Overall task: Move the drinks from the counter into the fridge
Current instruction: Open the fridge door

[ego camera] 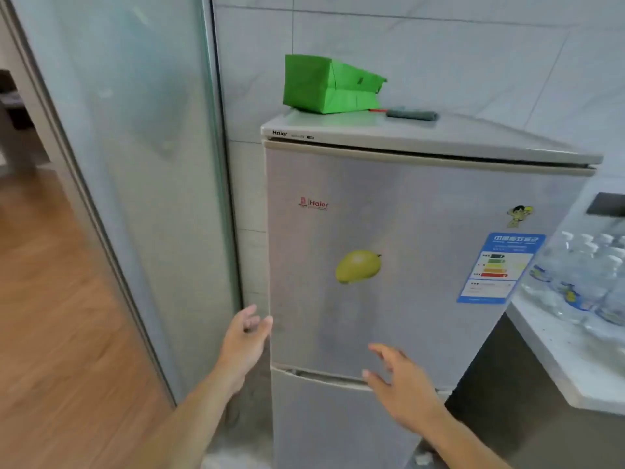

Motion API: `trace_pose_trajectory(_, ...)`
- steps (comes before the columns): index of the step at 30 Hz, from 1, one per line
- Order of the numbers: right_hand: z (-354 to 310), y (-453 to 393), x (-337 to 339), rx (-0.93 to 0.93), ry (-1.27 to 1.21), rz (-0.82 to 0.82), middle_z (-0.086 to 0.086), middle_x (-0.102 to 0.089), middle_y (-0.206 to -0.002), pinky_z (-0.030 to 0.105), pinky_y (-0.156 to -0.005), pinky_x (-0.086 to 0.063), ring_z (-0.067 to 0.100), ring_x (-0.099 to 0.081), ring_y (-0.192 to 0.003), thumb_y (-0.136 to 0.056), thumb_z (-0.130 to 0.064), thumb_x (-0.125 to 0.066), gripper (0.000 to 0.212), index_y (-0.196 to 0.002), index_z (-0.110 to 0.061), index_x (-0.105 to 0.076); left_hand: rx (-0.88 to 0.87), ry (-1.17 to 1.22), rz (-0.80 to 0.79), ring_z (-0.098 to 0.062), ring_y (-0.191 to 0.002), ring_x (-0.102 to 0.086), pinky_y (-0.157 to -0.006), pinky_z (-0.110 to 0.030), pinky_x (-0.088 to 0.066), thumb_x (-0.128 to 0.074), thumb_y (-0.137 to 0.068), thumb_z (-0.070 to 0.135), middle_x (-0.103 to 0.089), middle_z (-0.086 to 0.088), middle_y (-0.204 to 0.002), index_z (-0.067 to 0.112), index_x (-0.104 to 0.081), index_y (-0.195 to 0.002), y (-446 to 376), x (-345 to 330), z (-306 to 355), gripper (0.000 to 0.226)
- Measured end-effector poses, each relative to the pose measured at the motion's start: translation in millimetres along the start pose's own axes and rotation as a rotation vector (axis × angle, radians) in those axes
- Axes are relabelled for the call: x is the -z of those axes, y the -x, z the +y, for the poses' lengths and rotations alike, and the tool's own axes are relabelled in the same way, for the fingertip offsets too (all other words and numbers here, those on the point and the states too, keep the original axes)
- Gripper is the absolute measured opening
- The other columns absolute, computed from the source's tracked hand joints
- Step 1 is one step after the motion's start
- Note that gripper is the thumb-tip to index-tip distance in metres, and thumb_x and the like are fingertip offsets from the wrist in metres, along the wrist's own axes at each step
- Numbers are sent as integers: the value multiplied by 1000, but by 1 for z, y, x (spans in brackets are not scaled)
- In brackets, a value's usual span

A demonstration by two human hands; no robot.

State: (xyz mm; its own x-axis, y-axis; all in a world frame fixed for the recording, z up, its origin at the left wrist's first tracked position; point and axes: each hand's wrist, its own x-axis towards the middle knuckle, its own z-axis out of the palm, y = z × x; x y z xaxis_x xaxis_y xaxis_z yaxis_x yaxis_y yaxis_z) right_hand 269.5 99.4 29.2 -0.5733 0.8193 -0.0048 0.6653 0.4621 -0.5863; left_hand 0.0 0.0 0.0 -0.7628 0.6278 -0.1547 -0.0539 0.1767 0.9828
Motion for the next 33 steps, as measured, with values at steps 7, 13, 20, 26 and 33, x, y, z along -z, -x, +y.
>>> trace_pose_trajectory(7,-73,-48,27,180,-2,231,-1,-36,-145,36,-103,-44,18,-47,-129,-92,-29,-64,65,-150,-23,-35,-234,31,-50,-22,-115,-60,-84,-19,-44,-57,-97,39,-61,-10,-126,11,-49,-138,-83,-28,51,50)
trace_pose_trajectory(13,-79,-54,36,30,53,170,-2,-24,-154,37,-103,-43,20,-45,-133,-93,-36,-63,75,-155,-26,-21,-140,-7,-160,-13,-101,-53,-92,-32,-43,-43,-97,56,-57,1,-116,13,-52,-130,-98,-17,68,55)
trace_pose_trajectory(20,-76,-32,17,48,-33,159,-7,-27,-151,32,-99,-43,17,-45,-132,-90,-45,-64,78,-153,-33,-19,-273,-128,-131,1,-75,-48,-69,-16,-38,-43,-86,65,-54,11,-85,21,-53,-99,-63,1,62,46)
trace_pose_trajectory(26,-72,15,-3,102,-81,169,-6,-37,-144,31,-99,-44,18,-49,-126,-89,-50,-63,67,-146,-33,-32,-340,-74,-85,6,-75,-56,-70,-15,-41,-55,-79,61,-61,10,-90,29,-56,-93,19,20,35,35)
trace_pose_trajectory(33,-58,106,-15,152,-172,207,-13,-45,-122,27,-90,-45,8,-52,-109,-79,-64,-64,59,-126,-34,-44,-421,-167,-38,-12,-77,-63,-65,-9,-45,-66,-78,43,-67,1,-84,19,-62,-90,158,23,21,27)
